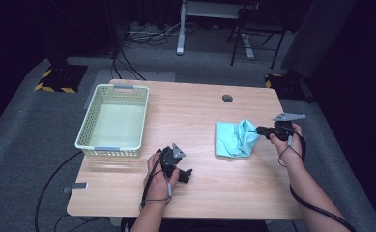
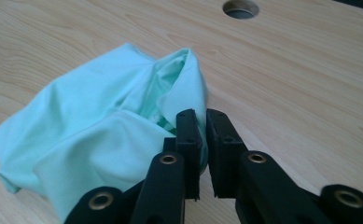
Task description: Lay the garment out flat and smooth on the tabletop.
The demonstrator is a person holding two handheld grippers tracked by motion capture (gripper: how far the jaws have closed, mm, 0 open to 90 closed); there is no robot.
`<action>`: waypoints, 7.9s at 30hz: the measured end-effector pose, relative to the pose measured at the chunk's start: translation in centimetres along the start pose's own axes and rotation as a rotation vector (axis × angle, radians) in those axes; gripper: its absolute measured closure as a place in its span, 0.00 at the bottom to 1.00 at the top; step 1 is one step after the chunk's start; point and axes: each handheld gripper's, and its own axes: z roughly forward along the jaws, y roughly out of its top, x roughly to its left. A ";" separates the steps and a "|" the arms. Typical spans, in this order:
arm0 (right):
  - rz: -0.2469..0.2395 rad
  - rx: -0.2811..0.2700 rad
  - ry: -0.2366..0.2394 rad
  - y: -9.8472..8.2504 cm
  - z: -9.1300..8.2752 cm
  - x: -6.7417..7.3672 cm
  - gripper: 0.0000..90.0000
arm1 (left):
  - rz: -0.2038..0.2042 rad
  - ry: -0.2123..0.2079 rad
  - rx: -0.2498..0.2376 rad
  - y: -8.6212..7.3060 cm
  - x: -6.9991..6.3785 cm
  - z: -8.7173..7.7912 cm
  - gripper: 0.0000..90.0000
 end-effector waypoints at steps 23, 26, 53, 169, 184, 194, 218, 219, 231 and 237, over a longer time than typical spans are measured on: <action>0.016 -0.062 0.017 -0.9 -2.1 3.5 0.58 | 0.000 0.000 0.000 0.0 0.0 0.0 0.02; 0.008 -0.050 0.042 -1.0 -1.7 4.3 0.59 | 0.000 0.000 0.000 0.0 0.0 0.0 0.02; -0.028 0.089 0.121 -3.1 3.3 6.7 0.78 | 0.000 0.000 0.000 0.0 0.0 0.0 0.02; -0.189 0.142 0.048 3.2 6.7 5.8 0.97 | 0.000 0.001 0.000 0.0 0.0 0.0 0.02; -0.252 0.022 0.128 2.3 -0.3 8.7 0.97 | 0.000 0.001 0.000 0.0 0.0 0.0 0.02; -0.319 0.038 0.169 -0.5 -3.5 11.0 0.97 | 0.000 0.002 0.000 0.0 0.0 0.0 0.02; -0.316 0.210 0.302 -7.8 -5.5 12.9 0.78 | -0.001 0.001 0.001 0.0 0.0 0.0 0.02; -0.309 0.214 0.305 -8.0 -5.5 12.9 0.71 | -0.001 0.001 0.001 0.0 0.0 0.0 0.02; -0.218 0.079 0.228 -6.4 -5.8 11.6 0.57 | 0.000 0.001 0.000 0.0 0.0 0.0 0.02; -0.232 0.076 0.211 -5.2 -4.6 11.4 0.58 | 0.000 0.001 0.000 0.0 0.0 0.0 0.02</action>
